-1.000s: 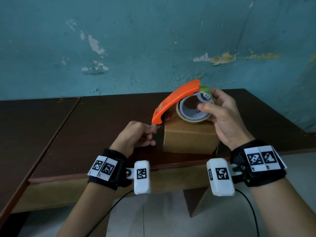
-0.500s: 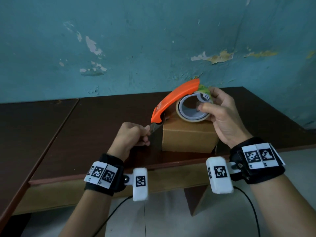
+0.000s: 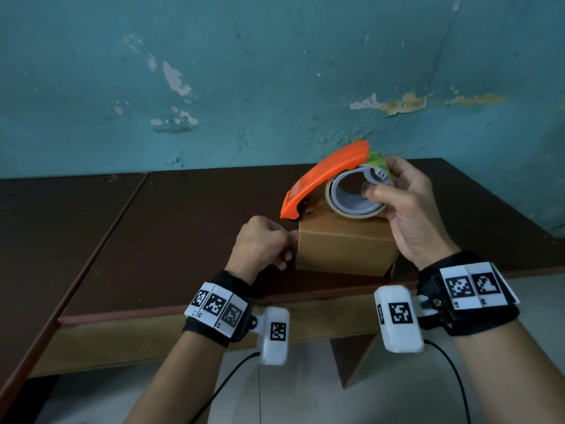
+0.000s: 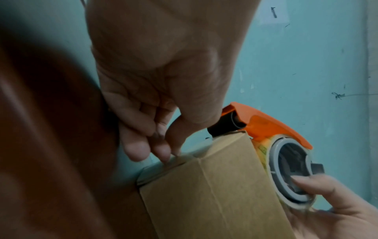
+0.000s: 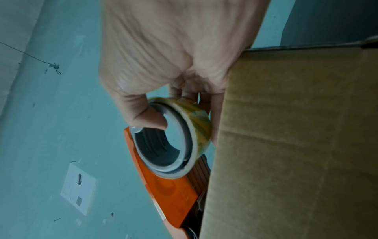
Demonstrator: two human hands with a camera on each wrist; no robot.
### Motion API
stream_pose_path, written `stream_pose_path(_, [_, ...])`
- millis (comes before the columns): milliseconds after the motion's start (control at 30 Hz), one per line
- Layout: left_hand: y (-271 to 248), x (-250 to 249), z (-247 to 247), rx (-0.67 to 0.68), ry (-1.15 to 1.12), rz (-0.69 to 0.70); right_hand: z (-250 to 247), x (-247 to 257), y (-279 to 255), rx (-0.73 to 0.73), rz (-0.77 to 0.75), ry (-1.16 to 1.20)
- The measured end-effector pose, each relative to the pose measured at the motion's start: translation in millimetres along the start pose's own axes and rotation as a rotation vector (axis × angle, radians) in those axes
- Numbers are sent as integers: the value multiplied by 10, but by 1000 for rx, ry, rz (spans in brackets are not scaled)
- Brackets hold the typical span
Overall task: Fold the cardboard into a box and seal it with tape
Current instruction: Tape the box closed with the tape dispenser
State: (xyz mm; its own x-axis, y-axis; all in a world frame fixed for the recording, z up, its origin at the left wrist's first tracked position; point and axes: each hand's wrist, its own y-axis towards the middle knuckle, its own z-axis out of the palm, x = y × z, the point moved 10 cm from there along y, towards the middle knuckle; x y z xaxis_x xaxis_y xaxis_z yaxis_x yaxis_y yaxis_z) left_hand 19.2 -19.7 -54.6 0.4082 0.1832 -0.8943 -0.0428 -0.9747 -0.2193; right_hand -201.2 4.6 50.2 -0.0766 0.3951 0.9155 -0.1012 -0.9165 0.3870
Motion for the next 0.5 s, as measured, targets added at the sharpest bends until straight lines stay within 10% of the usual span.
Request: stream_pose_path(500, [-34, -74, -9, -27, 134, 116, -2, -2, -1, -4, 2, -11])
